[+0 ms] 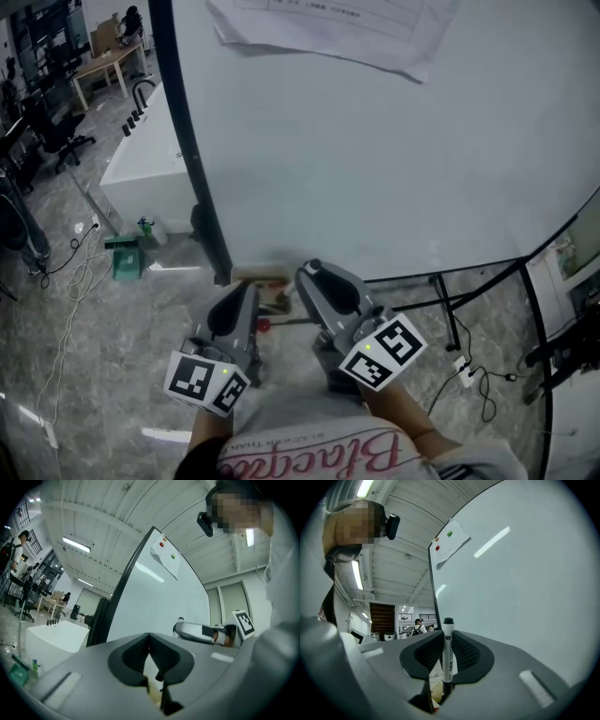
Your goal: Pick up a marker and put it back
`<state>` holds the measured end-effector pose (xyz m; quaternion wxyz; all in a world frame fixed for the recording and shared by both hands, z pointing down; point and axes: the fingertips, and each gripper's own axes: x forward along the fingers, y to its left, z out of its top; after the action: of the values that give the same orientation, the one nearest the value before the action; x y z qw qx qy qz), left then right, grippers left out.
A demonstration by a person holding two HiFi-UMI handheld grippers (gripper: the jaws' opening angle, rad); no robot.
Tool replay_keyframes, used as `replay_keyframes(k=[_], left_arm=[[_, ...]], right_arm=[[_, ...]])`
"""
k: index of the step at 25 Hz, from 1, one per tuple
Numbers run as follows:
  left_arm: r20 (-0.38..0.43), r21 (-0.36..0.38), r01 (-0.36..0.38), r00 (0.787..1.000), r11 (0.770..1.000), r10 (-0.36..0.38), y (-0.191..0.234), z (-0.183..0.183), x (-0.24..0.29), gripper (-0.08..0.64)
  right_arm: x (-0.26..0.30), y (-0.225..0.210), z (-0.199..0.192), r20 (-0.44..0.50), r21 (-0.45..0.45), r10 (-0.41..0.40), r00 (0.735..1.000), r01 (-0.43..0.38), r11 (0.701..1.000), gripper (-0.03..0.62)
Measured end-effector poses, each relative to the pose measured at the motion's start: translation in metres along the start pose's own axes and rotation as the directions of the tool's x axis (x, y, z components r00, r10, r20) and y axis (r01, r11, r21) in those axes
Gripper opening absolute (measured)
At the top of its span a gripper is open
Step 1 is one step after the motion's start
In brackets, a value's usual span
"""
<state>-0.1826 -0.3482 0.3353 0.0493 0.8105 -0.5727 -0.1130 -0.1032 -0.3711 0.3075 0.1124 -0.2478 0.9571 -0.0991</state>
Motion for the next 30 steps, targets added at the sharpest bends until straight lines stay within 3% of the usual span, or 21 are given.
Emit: replay_keyframes(k=[9,17,30], left_arm=[[0.001,-0.010,0.001,1.000,1.000,-0.001,0.004,-0.001,0.000,0.000],[-0.007,-0.014,0.012,1.000,1.000,-0.012,0.007,-0.004,0.002,0.000],[-0.020,-0.023,0.043,0.999,0.999,-0.043,-0.001,-0.009,0.005,0.000]], right_arm=[[0.007,-0.015,-0.038,-0.091,0.010,-0.045,0.995,0.046,0.999,0.063],[0.013,-0.025,-0.098,-0.267,0.003,-0.101,0.958,0.106,0.994,0.063],[0.015,-0.036,-0.126,-0.358,-0.072,-0.160,0.920,0.144,0.987,0.086]])
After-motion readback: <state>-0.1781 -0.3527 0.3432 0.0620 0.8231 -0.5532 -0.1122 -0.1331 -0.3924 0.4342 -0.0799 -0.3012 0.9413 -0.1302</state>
